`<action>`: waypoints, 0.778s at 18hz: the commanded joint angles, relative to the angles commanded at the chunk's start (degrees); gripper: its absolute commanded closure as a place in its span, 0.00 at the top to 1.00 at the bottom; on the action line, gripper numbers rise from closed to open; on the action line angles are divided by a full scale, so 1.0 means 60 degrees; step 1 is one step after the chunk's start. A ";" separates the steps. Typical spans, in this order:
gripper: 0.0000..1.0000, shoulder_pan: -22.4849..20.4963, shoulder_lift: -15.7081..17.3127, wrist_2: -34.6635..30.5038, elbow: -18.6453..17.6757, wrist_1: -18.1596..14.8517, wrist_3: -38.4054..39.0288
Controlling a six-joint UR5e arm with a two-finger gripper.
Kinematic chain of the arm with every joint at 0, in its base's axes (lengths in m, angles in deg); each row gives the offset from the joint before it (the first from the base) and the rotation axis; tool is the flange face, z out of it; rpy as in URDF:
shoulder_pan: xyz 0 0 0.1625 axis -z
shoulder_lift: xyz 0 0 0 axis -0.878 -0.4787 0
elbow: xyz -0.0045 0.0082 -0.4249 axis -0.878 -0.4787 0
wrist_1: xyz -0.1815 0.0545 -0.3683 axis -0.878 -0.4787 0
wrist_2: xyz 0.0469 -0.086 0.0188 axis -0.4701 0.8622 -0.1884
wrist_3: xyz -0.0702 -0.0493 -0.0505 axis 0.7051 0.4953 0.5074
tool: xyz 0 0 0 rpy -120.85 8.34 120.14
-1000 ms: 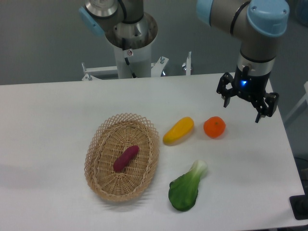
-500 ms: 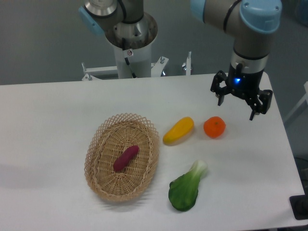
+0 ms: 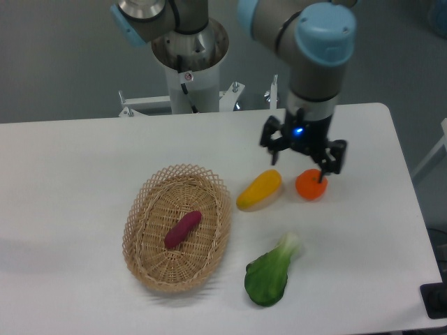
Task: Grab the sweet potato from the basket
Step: 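Move the open gripper over the basket above the purple sweet potato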
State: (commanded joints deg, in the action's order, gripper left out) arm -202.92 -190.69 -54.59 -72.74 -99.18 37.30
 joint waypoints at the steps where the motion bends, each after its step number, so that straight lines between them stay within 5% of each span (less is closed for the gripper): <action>1: 1.00 0.0162 0.0000 0.0000 -0.0234 0.0321 0.0176; 4: 1.00 0.0630 -0.0015 -0.0014 -0.0820 0.1348 0.0923; 10: 1.00 0.1451 -0.0540 -0.0029 -0.1071 0.1481 0.2107; 14: 1.00 0.2081 -0.1273 -0.0175 -0.1144 0.2374 0.2697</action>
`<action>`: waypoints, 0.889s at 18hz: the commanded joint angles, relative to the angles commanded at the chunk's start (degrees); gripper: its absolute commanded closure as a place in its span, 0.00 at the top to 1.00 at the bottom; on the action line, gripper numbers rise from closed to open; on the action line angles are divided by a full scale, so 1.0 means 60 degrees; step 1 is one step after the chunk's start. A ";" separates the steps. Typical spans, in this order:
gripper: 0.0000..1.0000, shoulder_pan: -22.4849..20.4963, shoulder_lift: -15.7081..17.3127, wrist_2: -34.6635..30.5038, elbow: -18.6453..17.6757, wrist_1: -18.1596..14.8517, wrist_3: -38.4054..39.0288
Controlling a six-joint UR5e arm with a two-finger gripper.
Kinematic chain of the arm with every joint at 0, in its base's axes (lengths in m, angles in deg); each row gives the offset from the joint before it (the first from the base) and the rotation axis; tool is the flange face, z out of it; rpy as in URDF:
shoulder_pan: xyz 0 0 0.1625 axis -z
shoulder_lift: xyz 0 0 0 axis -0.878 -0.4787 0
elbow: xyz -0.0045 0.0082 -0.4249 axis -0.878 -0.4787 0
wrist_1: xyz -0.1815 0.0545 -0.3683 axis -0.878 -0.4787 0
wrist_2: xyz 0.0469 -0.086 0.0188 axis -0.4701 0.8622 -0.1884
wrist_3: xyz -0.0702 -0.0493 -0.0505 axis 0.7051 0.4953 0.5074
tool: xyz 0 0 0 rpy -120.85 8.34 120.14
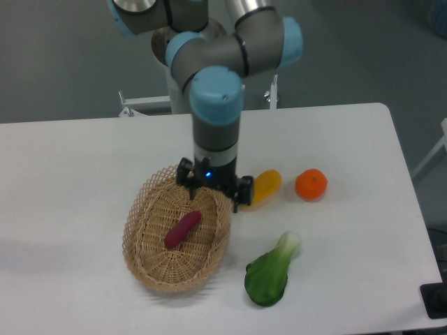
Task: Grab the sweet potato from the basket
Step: 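Move the open gripper over the basket above the purple sweet potato, then lower the gripper into the basket and close it on the sweet potato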
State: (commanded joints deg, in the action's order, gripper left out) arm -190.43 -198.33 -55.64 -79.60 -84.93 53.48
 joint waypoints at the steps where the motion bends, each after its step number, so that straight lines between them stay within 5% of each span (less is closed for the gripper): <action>1: 1.00 0.0088 -0.0118 0.0000 0.0000 0.0060 0.0000; 7: 1.00 0.0513 -0.0572 -0.0497 -0.0365 0.0440 -0.0598; 12: 1.00 0.0763 -0.0719 -0.0952 -0.1098 0.1538 -0.0923; 16: 1.00 0.0792 -0.0807 -0.1011 -0.1143 0.1628 -0.0937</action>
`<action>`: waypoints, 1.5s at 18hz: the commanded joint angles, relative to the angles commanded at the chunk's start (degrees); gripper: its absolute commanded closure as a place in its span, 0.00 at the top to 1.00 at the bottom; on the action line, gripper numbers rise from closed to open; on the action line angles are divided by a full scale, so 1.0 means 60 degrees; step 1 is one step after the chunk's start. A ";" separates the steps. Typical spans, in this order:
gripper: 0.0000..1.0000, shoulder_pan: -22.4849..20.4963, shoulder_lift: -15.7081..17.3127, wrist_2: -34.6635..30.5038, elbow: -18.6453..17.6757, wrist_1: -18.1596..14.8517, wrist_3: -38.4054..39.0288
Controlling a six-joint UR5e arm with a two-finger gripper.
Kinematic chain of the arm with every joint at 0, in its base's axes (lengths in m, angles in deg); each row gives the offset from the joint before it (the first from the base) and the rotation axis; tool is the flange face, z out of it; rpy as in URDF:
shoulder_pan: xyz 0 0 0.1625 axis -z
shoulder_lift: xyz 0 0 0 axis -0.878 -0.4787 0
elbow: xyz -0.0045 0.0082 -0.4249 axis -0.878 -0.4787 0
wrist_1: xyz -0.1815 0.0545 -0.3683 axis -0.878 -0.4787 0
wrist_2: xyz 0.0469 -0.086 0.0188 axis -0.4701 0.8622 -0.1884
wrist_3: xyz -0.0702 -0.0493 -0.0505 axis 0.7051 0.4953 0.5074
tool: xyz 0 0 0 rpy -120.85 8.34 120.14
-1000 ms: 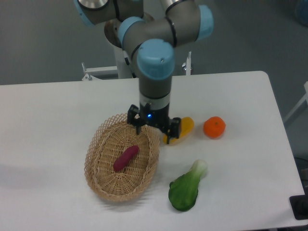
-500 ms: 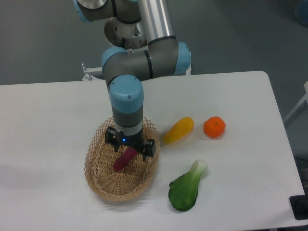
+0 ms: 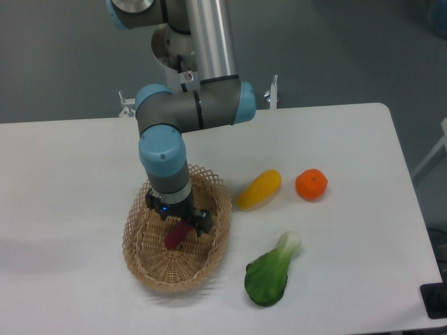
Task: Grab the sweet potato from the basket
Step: 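Lower the gripper into the basket and close it on the sweet potato, then lift the sweet potato out of the basket and carry it beside the orange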
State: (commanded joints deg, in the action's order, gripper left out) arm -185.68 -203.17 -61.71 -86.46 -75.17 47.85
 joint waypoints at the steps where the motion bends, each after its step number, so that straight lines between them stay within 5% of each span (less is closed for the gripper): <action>1: 1.00 0.0000 0.0000 -0.0015 0.0000 0.0029 0.0000; 3: 1.00 0.0000 -0.0059 -0.0058 0.0015 0.0058 -0.0015; 4: 0.92 0.0000 -0.0059 -0.0102 0.0029 0.0044 -0.0029; 7: 0.45 0.0000 -0.0029 -0.0176 0.0088 0.0044 -0.0190; 9: 0.31 0.0000 -0.0044 -0.0190 0.0088 0.0029 -0.0293; 17: 0.27 -0.0102 0.0277 -0.0190 0.0410 -0.0044 -0.0907; 22: 0.27 -0.0804 0.0702 -0.0132 0.0732 -0.0205 -0.1859; 27: 0.27 -0.1960 0.0981 0.0102 0.1959 -0.2017 -0.3045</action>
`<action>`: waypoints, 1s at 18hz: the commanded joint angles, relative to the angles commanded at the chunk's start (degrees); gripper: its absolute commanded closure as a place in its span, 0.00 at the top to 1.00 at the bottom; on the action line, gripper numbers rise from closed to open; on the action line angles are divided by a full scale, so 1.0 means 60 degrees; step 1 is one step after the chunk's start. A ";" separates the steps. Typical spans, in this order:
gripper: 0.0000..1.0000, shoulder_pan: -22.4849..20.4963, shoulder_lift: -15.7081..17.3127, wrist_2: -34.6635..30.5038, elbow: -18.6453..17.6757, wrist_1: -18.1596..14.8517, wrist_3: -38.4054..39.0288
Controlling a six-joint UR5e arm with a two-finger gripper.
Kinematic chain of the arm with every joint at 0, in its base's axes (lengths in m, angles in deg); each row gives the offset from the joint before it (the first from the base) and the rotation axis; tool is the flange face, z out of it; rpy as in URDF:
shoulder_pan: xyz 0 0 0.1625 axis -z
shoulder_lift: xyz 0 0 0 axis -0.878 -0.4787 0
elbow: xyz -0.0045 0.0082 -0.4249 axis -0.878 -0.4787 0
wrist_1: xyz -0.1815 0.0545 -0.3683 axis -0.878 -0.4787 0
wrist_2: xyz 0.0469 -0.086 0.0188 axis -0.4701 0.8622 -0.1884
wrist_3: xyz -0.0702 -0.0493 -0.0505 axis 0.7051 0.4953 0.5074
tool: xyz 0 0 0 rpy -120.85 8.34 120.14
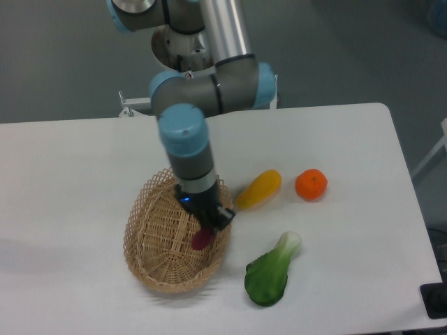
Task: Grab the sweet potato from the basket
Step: 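Lift the sweet potato out of the basket and carry it beside the orange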
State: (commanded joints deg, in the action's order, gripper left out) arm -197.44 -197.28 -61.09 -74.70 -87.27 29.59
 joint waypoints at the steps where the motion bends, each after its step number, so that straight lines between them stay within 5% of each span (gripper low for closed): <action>1: 0.27 -0.0235 0.0000 0.0029 0.0322 -0.0396 -0.0191; 6: 0.28 -0.1567 -0.0058 0.0381 0.1583 -0.1761 -0.1669; 12: 0.28 -0.3048 -0.0059 0.0952 0.2156 -0.2406 -0.3764; 18: 0.28 -0.3562 -0.0175 0.0967 0.2347 -0.2421 -0.4572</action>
State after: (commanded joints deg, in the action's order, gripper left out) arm -218.81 -198.33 -55.29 -60.62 -101.80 2.15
